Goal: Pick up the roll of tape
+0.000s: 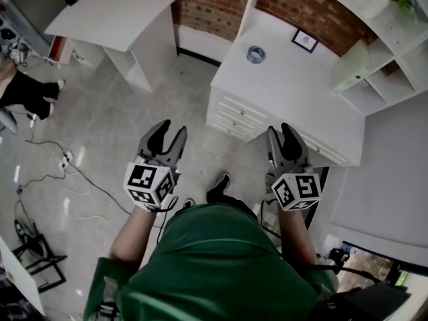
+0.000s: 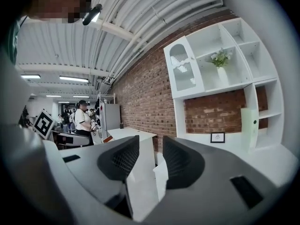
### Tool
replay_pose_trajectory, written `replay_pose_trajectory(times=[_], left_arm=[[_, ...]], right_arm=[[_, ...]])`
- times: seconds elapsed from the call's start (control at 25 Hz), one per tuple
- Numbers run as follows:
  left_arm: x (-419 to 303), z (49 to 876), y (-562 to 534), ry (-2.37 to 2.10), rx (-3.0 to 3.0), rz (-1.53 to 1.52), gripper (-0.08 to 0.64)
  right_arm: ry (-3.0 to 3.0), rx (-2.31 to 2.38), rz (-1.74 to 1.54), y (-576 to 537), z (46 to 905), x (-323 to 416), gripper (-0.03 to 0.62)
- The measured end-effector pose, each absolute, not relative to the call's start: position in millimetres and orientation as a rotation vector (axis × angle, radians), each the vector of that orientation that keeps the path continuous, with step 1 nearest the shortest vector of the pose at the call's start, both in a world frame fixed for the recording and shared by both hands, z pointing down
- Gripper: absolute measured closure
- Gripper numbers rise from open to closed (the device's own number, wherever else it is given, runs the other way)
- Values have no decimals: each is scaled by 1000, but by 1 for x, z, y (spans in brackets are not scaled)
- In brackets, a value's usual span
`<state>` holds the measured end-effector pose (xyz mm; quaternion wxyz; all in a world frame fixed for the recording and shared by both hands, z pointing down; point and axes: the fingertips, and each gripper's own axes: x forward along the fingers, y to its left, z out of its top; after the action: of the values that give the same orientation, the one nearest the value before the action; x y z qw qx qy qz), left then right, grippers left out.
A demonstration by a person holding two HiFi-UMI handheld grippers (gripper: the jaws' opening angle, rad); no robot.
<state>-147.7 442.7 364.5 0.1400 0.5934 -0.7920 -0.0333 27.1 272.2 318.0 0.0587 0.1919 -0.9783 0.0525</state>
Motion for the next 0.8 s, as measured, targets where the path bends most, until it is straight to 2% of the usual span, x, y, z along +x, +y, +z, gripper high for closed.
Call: replay_pose_trajectory(times=[0.32,0.8], left_arm=[[-148,342,345,-2306,1727,-56,379],[-145,353,236,-2211,1801,36,379]], right_arm=[[-3002,600,216,167,307,29,434],[-2962,697,315,73,330,43,440]])
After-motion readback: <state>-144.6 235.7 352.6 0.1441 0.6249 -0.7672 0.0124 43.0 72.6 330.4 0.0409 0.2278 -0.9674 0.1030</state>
